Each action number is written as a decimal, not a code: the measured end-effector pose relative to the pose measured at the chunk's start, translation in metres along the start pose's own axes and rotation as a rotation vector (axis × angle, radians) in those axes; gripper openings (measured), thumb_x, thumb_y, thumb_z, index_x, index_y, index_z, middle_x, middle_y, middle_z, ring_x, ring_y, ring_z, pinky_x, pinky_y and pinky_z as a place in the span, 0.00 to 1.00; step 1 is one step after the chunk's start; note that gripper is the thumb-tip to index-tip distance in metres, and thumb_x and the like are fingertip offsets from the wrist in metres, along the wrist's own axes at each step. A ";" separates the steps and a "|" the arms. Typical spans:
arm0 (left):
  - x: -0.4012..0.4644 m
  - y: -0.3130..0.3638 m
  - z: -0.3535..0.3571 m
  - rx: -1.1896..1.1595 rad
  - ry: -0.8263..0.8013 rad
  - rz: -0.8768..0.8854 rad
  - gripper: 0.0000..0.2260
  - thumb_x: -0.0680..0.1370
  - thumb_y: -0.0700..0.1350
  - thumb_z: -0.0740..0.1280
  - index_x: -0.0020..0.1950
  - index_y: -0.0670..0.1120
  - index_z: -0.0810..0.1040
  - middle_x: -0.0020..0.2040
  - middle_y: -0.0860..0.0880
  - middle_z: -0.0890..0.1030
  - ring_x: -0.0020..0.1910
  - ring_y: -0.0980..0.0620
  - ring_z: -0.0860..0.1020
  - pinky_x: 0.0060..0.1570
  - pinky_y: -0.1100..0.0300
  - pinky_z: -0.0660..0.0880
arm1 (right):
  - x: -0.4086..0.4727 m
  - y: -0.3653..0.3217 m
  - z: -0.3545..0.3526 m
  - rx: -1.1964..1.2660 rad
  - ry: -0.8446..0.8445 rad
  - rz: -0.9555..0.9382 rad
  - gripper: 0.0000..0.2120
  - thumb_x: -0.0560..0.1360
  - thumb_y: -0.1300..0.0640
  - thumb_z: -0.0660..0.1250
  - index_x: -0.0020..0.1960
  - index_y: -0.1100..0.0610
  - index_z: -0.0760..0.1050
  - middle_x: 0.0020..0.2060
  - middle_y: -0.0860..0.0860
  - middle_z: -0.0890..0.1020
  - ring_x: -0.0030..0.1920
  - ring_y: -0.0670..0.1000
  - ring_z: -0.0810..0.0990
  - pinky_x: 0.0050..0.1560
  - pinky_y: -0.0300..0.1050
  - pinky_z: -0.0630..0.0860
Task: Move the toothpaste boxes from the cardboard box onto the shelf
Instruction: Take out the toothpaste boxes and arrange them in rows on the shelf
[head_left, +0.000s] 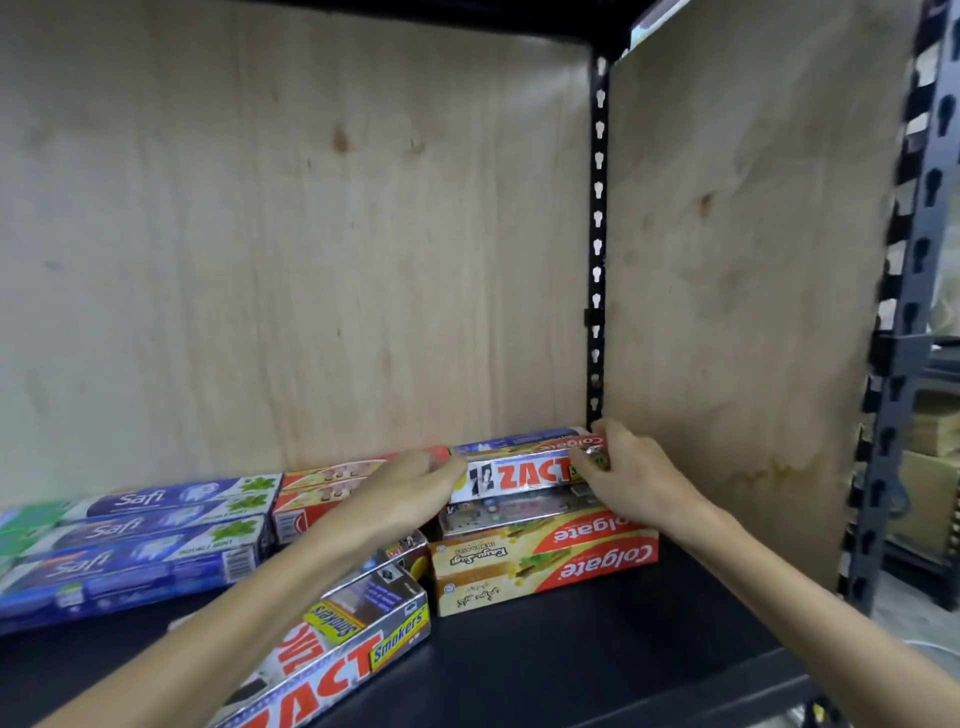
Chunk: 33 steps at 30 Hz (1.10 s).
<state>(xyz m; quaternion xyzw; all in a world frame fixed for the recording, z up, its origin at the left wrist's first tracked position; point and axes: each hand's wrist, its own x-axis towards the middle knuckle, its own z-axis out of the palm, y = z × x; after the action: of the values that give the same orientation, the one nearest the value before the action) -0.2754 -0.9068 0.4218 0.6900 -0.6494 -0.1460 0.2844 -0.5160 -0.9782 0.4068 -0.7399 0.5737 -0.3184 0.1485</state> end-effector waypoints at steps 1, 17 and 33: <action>0.004 -0.001 0.002 -0.010 -0.020 -0.013 0.21 0.82 0.60 0.55 0.55 0.48 0.81 0.47 0.52 0.83 0.46 0.54 0.79 0.51 0.59 0.72 | 0.001 0.001 0.002 0.015 -0.023 0.004 0.27 0.82 0.43 0.62 0.75 0.54 0.62 0.62 0.54 0.80 0.47 0.48 0.82 0.40 0.40 0.78; 0.066 0.000 0.007 0.071 0.136 0.022 0.25 0.74 0.63 0.65 0.64 0.50 0.76 0.56 0.50 0.81 0.61 0.46 0.78 0.63 0.50 0.74 | 0.081 -0.005 0.019 -0.063 -0.021 0.033 0.30 0.80 0.43 0.63 0.77 0.56 0.61 0.71 0.60 0.71 0.69 0.62 0.72 0.68 0.54 0.71; 0.093 -0.033 0.027 -0.062 0.133 0.020 0.31 0.75 0.61 0.72 0.71 0.46 0.71 0.61 0.48 0.79 0.63 0.48 0.76 0.65 0.53 0.72 | 0.120 0.012 0.043 0.023 0.239 0.081 0.34 0.71 0.38 0.75 0.67 0.57 0.69 0.64 0.60 0.77 0.65 0.62 0.74 0.65 0.57 0.73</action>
<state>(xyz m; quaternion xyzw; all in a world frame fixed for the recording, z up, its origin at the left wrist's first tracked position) -0.2534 -1.0038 0.3971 0.6824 -0.6311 -0.1168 0.3499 -0.4807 -1.1013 0.4034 -0.6710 0.6132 -0.4045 0.1002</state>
